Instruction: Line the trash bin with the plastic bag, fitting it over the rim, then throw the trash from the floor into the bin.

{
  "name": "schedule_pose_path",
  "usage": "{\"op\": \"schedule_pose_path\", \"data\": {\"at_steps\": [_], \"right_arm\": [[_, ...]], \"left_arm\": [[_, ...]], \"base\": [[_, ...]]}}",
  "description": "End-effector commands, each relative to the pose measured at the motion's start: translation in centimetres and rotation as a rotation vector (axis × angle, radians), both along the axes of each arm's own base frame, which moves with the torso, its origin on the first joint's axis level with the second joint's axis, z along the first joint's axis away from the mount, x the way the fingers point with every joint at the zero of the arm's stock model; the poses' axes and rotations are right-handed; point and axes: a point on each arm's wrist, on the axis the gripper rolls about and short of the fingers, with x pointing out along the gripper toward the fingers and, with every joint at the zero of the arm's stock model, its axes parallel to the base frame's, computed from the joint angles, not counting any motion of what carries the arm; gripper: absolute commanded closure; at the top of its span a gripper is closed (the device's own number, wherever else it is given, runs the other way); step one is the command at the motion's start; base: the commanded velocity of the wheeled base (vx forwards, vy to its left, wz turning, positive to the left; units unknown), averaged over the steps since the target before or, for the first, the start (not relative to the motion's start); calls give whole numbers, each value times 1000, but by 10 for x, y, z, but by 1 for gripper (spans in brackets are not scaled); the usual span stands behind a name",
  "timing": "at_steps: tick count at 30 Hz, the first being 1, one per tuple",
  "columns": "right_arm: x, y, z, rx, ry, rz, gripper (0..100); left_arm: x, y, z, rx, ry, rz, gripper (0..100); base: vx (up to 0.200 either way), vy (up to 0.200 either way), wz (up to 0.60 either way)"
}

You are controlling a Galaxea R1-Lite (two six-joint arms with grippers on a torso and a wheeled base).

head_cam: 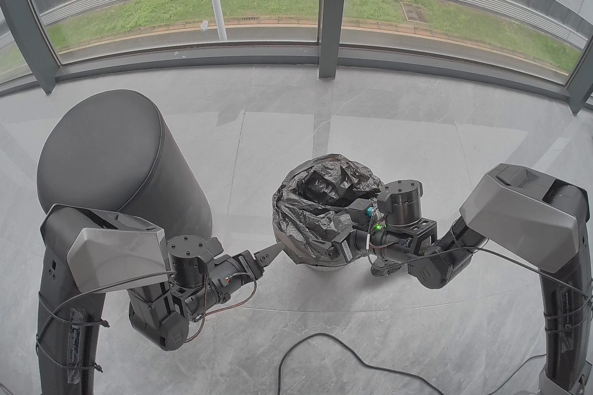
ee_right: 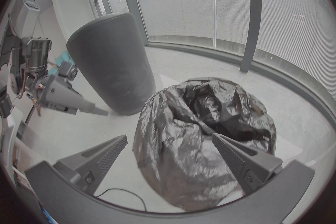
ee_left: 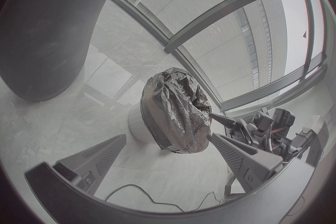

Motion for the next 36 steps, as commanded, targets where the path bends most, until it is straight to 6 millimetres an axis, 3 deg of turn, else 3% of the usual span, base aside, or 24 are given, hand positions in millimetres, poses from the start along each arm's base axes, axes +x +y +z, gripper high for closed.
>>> {"op": "schedule_pose_path", "data": {"at_steps": [1,19,35,36], "right_arm": [[14,-1,-20,-18,3,-12,0],[24,-18,-32,-50,5,-44,0],[28,-17,-33,-47,-3,-35,0],[27,-17,-33,-48,-3,-33,100]], "left_arm": [[0,1,-1,1,3,1,0],[-4,4,-7,14,31,6,0],[-10,7,-11,27,59,6,0],[-10,7,-11,27,59,6,0]], "base": [[0,0,0],[0,0,0],[0,0,0],[0,0,0]]}}
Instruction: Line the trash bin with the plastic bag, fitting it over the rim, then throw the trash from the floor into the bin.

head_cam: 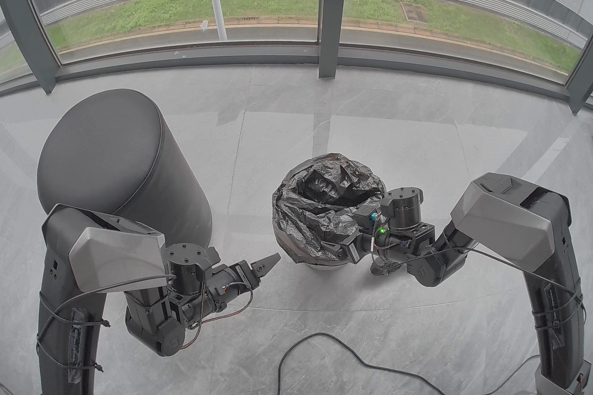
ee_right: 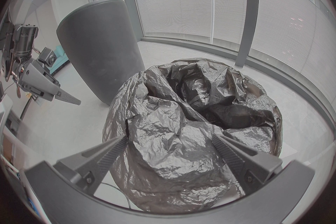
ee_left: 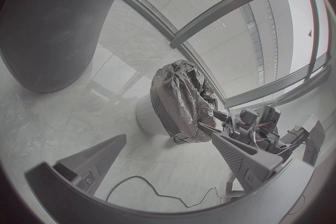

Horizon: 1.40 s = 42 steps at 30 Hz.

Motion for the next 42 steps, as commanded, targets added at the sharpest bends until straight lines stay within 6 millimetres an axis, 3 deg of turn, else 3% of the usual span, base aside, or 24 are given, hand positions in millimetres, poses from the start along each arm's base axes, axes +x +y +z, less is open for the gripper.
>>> {"op": "schedule_pose_path", "data": {"at_steps": [1,13,23,31,37,42], "right_arm": [[-1,-1,0,-1,2,2,100],[-9,-3,7,-10,4,18,100],[-45,-12,28,-26,33,99,100],[-57,-16,19,-39,87,127,100],[-68,-5,4,-57,133,173,100],[-60,5,14,-27,86,188,100]], "left_arm": [[0,0,-1,0,2,0,0],[1,0,-3,2,6,0,0],[1,1,-8,7,17,3,0],[3,-2,-10,8,13,-6,0],[3,-3,-9,7,10,-6,0],[7,-4,-4,-4,-18,-5,0]], "base": [[0,0,0],[0,0,0],[0,0,0],[0,0,0],[0,0,0],[0,0,0]]}}
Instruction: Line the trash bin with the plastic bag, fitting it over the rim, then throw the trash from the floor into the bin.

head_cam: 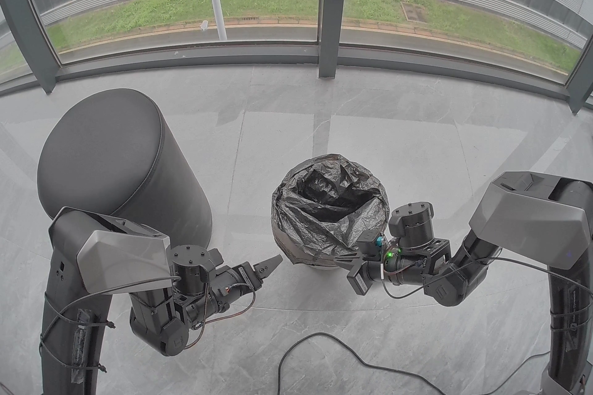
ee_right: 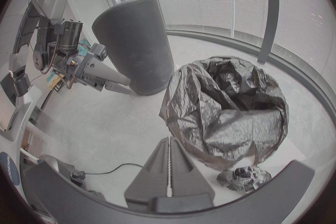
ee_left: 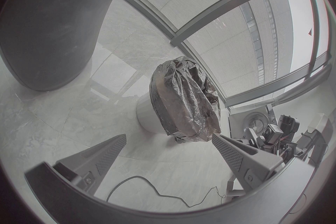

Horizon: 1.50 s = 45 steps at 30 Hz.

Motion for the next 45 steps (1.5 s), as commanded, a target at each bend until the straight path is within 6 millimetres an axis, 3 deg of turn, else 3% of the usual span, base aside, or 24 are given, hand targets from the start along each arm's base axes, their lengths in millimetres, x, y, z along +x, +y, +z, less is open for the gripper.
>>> {"op": "schedule_pose_path", "data": {"at_steps": [1,2,3,7,9,20,25,33,43,45], "right_arm": [[11,9,13,35,-54,6,100],[11,9,13,35,-54,6,100],[18,11,24,59,-97,0,0],[31,17,47,99,-181,-19,0],[48,17,55,126,-223,-77,0],[107,22,0,122,-241,-244,0],[127,20,-9,118,-279,-299,0],[127,15,-16,48,-290,-283,0],[114,27,-17,57,-254,-152,0],[103,35,-12,75,-236,-80,0]], "left_arm": [[8,-3,8,-20,-42,4,0],[8,-3,8,-20,-42,4,0],[13,-6,14,-35,-72,12,0],[20,-10,19,-51,-104,14,0],[20,-12,19,-52,-105,8,0],[14,-9,26,-43,-111,57,0],[7,-5,39,-47,-120,60,0],[2,1,45,-42,-115,73,0],[1,1,43,-40,-111,74,0],[1,1,42,-38,-107,74,0]], "base": [[0,0,0],[0,0,0],[0,0,0],[0,0,0],[0,0,0],[0,0,0],[0,0,0],[0,0,0],[0,0,0],[0,0,0]]}}
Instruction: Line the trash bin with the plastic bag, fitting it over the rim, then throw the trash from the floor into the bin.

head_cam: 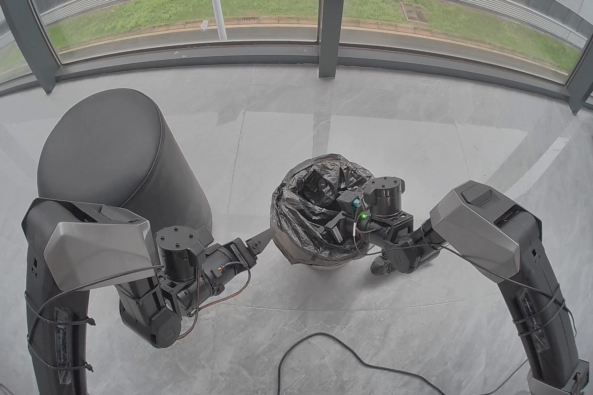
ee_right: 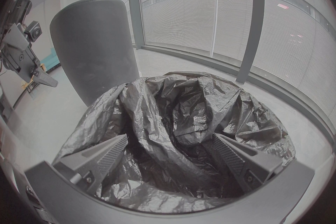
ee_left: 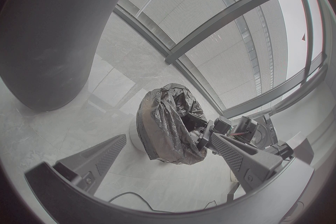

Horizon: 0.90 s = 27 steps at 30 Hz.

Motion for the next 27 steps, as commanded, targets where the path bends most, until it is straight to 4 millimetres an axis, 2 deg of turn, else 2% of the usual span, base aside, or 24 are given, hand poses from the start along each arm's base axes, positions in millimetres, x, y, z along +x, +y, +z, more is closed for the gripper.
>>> {"op": "schedule_pose_path", "data": {"at_steps": [1,10,15,23,24,27], "right_arm": [[-15,9,8,6,14,73,0],[-49,9,7,-42,82,195,0],[-57,6,5,-46,74,217,0],[-42,-1,17,-23,13,180,0],[-28,-9,30,-4,-43,140,0],[-20,-18,46,8,-92,89,0]], "left_arm": [[0,0,-2,2,4,0,0],[0,0,-5,5,15,1,0],[0,0,-8,9,21,-1,0],[1,0,-10,10,24,-1,0],[0,0,-13,15,34,-1,0],[0,0,-15,16,37,-1,0]], "base": [[0,0,0],[0,0,0],[0,0,0],[0,0,0],[0,0,0],[0,0,0]]}}
